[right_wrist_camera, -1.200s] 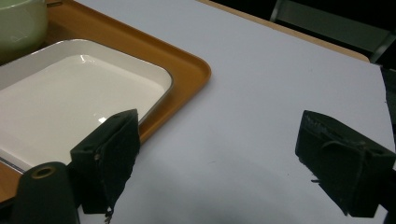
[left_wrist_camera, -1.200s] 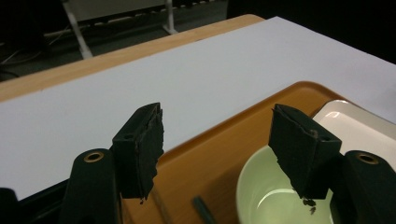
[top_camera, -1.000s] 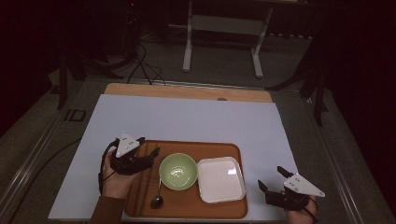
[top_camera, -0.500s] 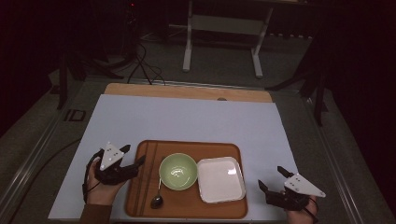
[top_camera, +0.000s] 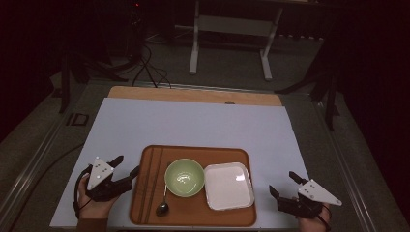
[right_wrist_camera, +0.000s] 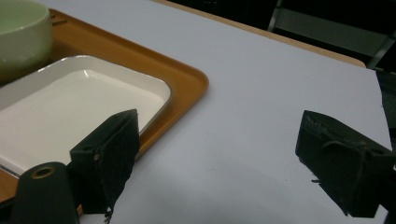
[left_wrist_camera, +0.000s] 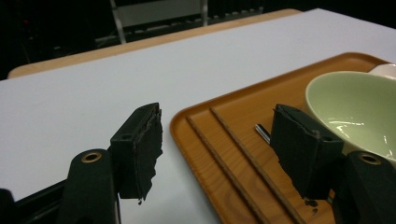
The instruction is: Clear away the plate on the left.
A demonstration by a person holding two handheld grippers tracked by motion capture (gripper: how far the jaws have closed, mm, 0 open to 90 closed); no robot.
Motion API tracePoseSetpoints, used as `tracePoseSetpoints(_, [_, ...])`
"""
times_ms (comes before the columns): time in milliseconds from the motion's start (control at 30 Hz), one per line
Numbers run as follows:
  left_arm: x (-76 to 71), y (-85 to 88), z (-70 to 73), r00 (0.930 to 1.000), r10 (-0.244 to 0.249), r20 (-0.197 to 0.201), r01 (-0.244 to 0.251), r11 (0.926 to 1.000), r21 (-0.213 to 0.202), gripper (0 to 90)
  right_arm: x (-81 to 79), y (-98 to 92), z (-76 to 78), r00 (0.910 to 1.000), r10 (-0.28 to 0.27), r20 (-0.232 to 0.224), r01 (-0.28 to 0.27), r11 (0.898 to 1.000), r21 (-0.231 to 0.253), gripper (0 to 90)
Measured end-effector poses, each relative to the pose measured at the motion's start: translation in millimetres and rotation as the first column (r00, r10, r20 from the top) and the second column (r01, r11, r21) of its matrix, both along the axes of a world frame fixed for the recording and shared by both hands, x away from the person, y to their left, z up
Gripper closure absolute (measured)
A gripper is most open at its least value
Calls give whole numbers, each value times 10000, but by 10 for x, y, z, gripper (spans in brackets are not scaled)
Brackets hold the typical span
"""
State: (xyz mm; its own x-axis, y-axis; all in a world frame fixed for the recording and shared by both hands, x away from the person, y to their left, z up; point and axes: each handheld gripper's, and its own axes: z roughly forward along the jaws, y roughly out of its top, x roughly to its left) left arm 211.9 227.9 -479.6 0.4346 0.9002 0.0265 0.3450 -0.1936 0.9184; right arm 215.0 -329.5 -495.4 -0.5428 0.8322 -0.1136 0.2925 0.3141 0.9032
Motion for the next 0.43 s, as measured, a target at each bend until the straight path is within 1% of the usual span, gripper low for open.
tracePoseSetpoints(167, [-43, 111, 3, 9995, 274, 143, -270, 9993, -249, 341, -12, -17, 10, 9999, -72, 99, 71, 9999, 132, 136])
tracePoseSetpoints(333, [-58, 180, 0, 9984, 522, 235, -515, 9981, -326, 339, -15, -13, 13, 9999, -75, 124, 73, 9999, 112, 136])
tracePoseSetpoints(400, [-59, 191, 0, 9982, 552, 219, -545, 9980, -328, 339, -16, -14, 14, 9999, -79, 130, 77, 9999, 123, 136])
tracePoseSetpoints(433, [-59, 208, -3, 9976, 657, 231, -650, 9974, -299, 339, -16, -15, 14, 9999, -82, 134, 80, 9999, 123, 136])
